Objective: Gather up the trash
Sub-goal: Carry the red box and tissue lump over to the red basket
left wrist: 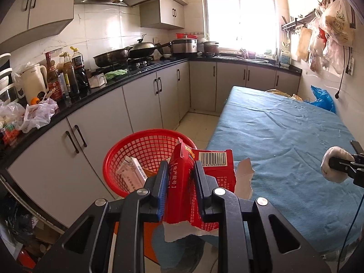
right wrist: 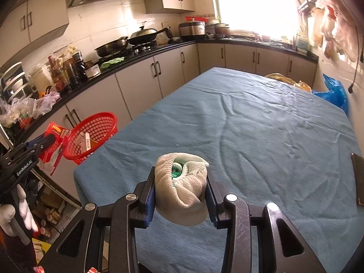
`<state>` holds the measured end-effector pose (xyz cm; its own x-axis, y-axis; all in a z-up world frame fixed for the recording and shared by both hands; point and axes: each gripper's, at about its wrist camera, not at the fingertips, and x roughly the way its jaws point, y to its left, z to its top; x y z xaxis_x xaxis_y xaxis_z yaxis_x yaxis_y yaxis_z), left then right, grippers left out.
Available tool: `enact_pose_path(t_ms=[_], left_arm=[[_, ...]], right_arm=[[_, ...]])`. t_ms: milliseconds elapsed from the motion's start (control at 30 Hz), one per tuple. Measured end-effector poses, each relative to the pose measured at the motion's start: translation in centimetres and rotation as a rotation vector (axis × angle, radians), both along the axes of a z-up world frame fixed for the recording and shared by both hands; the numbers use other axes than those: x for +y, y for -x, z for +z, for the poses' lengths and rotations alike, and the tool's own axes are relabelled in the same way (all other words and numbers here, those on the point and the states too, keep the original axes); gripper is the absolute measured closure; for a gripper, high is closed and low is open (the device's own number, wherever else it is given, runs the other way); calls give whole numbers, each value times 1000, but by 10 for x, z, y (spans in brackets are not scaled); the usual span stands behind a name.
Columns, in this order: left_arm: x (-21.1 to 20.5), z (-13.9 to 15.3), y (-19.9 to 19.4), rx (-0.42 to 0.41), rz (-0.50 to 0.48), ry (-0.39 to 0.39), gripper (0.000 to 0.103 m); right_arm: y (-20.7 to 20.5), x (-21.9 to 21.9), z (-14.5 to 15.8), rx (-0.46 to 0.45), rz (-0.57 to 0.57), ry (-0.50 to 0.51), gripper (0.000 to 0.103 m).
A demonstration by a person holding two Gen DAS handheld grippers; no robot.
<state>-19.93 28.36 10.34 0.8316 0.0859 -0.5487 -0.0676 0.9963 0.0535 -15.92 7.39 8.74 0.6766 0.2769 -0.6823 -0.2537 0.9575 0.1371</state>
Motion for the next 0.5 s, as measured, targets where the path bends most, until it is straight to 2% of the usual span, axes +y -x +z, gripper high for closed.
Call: enact_pose_path(t_ms=[500], left_arm=[[18,5,-1,-1,40,-29,82]], right_arm=[[-9,27,-9,21,72,-30,62]])
